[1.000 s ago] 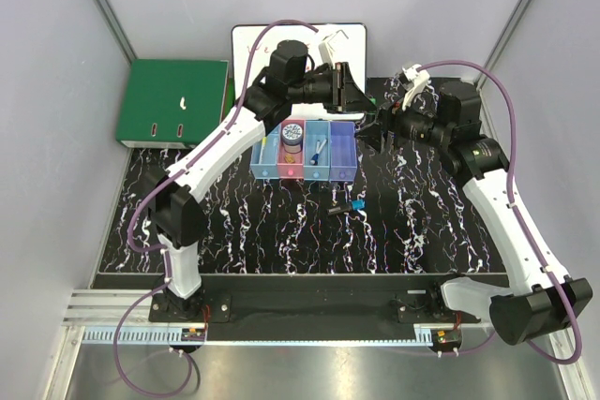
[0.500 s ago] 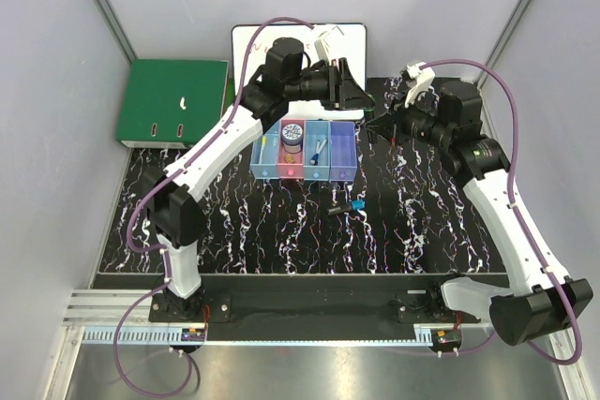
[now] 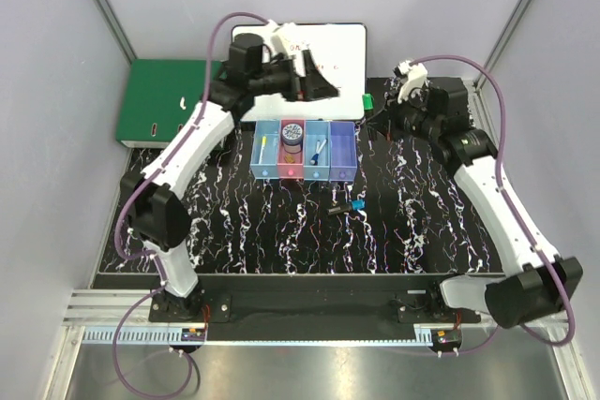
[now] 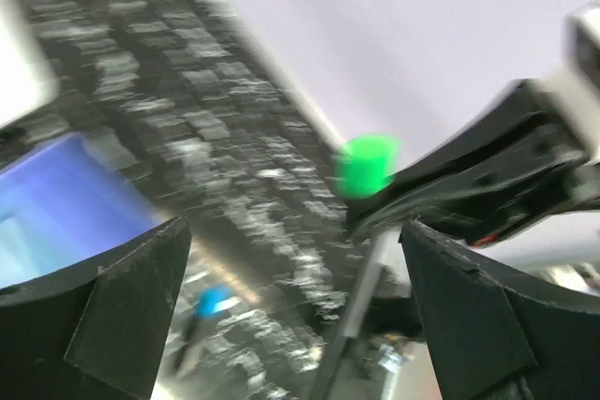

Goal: Sort the stationery into containers
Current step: Place the pen in the storage box.

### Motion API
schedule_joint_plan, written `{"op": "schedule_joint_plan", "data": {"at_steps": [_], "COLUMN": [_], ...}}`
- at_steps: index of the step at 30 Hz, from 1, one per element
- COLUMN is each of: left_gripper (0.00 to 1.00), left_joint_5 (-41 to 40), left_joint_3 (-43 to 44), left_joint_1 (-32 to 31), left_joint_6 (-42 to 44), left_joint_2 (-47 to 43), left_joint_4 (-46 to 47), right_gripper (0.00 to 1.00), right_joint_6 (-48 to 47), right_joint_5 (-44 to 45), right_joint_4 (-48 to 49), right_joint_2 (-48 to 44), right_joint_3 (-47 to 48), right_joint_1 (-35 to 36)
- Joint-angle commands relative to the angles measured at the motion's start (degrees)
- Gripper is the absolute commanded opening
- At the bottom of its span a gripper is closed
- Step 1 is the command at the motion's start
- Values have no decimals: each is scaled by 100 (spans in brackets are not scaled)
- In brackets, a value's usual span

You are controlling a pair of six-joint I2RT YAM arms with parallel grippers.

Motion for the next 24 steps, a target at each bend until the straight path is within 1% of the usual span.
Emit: {"op": "schedule_joint_plan", "data": {"at_steps": [1,4,6,11,14,19,24], "left_gripper": [99,99,99,99,99,99,99], "left_joint_5": [-934,-1489,-1649,-1807,-1904,-1983,-2001], "left_joint_3": [-686,-1161,-1424,-1566,-1680,-1751,-1724], "left_joint_1": [649,773,791,843,870,914,957], "left_joint_6": [1276,1997,2315,2571,2721,2914,2994], "left_joint_2": [-753,-1104,-1272,-1580,-1703,-1809,-1870], "left_joint_4": [-770,-1018,-1070,-1220,-1299,-1448,-1554], "right_gripper": [0,0,0,0,0,0,0], "right_joint_6": [301,565,767,952,1066,1102,1189], "right_joint_5": [465,509,457,369,378,430,386], "right_joint_4": [367,552,579,667,649,658,711], "right_joint_2": [598,1151,1617,2600,3023,3463,3675], "right_joint_3": [372,600,829,1137,1295,1243,1076], "right_joint_1": [36,27,36,71,88,194,255]}}
